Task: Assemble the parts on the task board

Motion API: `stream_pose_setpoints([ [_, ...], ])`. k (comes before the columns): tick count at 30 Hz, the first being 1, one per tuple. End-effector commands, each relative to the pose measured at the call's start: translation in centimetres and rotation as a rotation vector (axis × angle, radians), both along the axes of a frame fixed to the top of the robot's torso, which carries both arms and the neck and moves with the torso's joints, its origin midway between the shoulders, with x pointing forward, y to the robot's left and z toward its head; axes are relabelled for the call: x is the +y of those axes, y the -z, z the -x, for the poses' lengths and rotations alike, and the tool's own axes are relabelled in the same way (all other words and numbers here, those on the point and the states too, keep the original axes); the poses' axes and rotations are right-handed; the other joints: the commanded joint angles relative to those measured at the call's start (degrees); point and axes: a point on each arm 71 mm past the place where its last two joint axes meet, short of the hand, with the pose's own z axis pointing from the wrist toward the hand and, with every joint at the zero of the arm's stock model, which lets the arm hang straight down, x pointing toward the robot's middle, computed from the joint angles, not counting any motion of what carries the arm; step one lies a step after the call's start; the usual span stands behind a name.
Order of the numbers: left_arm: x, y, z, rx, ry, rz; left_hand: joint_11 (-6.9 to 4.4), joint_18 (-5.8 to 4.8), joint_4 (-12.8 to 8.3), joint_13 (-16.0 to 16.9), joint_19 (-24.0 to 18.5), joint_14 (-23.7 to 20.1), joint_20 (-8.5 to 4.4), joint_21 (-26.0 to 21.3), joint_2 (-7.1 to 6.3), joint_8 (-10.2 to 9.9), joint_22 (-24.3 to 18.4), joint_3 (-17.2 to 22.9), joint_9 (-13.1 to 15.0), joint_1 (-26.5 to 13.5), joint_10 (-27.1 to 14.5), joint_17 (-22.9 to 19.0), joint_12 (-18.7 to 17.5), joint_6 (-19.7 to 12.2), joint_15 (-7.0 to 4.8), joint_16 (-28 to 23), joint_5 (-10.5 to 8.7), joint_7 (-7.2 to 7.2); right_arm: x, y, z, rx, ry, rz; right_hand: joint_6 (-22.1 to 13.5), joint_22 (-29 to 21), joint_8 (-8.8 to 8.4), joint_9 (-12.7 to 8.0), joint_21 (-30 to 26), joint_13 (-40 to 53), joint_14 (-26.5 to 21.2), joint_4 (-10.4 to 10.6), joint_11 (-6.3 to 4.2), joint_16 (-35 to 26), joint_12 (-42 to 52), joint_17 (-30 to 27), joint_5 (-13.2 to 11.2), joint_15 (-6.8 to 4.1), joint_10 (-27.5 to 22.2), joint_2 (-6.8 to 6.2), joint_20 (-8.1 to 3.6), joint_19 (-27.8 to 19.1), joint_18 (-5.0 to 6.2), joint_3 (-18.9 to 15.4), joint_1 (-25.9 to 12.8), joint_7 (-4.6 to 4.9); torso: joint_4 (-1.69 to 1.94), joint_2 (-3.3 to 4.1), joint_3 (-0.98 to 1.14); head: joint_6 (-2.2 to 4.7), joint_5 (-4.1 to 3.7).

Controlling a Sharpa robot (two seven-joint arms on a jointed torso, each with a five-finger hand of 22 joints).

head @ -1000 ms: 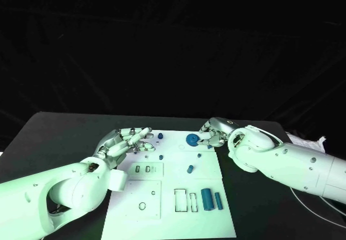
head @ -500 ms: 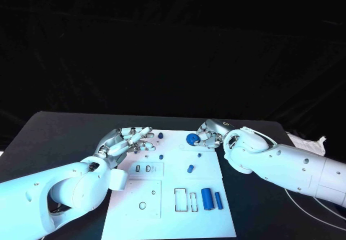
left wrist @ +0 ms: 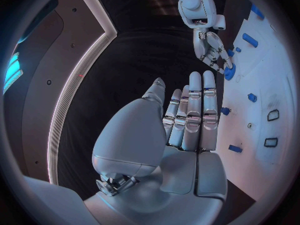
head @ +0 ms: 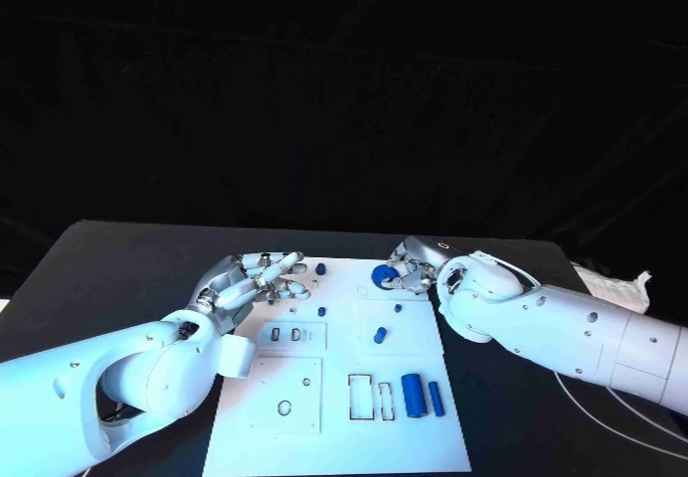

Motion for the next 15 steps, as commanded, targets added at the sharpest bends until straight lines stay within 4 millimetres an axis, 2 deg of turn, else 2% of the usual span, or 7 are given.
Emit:
stream_pose_setpoints([
  [1, -0.21, -0.15, 0.02, -0.010, 0.013, 0.011, 0.18, 0.57, -0.5, -0.1, -0.2, -0.3, -0.10, 0.4, 0.42, -0.3, 0.1, 0.2, -0.1, 0.6, 0.4, 0.2, -0.3, 0.2, 0.16, -0.4, -0.11, 0.16, 0.05, 0.07, -0.14, 0.010, 0.013, 0.018, -0.1, 0.1, 0.19, 0.1, 0.3, 0.0, 5.0, 0.4, 0.04, 0.3, -0.1, 9.8, 0.1, 0.47, -0.1, 0.28, 0.54, 0.0, -1.08, 0.0, 0.1, 0.19, -0.01, 0.00, -0.02, -0.14, 0.16],
  [15, -0.24, -0.10, -0.02, -0.006, 0.015, 0.009, 0.16, 0.58, -0.9, -0.1, -0.2, -0.3, -0.16, 0.5, 0.63, -0.5, 0.2, 0.7, -0.1, 1.1, 0.4, 0.7, -0.4, 0.3, 0.11, -0.6, -0.10, 0.16, 0.30, 0.09, -0.55, 0.023, 0.012, 0.036, -0.1, 0.2, 0.25, 0.1, 0.4, 0.5, 5.0, 0.7, 0.05, 0.4, 0.3, 9.9, 0.0, 0.51, 0.1, 0.36, 0.58, 0.0, -1.10, -0.3, 0.0, 0.18, 0.02, -0.05, -0.02, -0.46, 0.17],
])
